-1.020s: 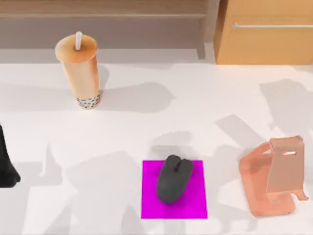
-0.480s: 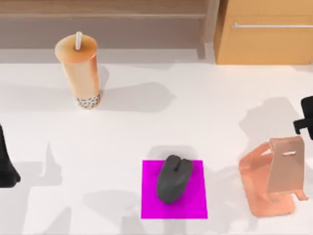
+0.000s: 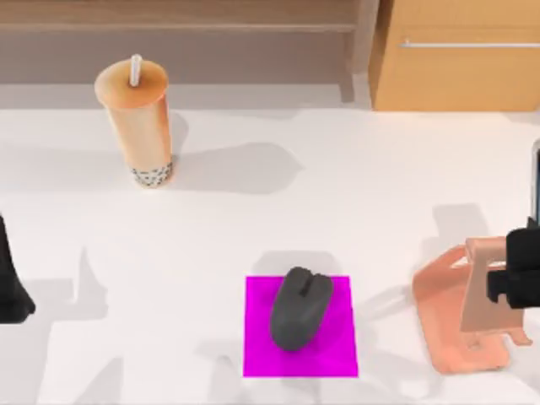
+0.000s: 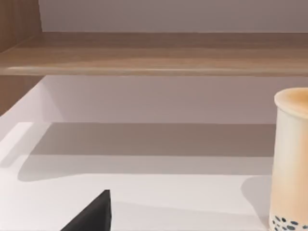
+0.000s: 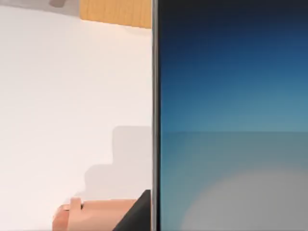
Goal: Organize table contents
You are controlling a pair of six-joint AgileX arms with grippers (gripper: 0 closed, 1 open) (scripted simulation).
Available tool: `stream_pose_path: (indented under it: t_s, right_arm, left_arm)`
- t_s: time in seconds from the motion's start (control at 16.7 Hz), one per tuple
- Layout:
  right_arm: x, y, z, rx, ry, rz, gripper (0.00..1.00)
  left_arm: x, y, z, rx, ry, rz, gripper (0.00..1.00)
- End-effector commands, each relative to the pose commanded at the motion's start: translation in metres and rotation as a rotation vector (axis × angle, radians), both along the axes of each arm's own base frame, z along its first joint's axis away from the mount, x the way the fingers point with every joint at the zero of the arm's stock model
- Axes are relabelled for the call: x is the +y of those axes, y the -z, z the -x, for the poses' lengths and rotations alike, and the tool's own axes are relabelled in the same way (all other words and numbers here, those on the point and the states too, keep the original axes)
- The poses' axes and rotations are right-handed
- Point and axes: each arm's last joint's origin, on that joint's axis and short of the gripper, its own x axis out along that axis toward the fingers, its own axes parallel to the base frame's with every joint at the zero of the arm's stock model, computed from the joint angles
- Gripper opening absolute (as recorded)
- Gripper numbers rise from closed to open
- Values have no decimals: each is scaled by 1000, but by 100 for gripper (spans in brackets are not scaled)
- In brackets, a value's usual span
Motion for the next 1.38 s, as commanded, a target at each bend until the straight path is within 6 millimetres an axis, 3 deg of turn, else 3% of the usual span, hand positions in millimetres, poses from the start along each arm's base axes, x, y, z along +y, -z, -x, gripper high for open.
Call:
stream_pose_path:
  t_s: [0.3, 0.78, 0.9, 1.2, 1.38]
  right_arm:
    - [-4, 25, 39, -53, -106, -153, 0]
    - [-4, 29, 44, -55, -127, -184, 0]
    - [-4, 20, 42, -80, -119, -215, 0]
    - [-4, -42, 33, -247, -82, -424, 0]
    - [-7, -61, 32, -305, -71, -489, 0]
  left_arm:
    - [0, 0, 0, 0, 0, 0, 100]
    - [0, 0, 0, 0, 0, 0, 100]
    - [0, 0, 0, 0, 0, 0, 100]
    - [0, 0, 0, 0, 0, 0, 100]
    - [0, 0, 0, 0, 0, 0, 100]
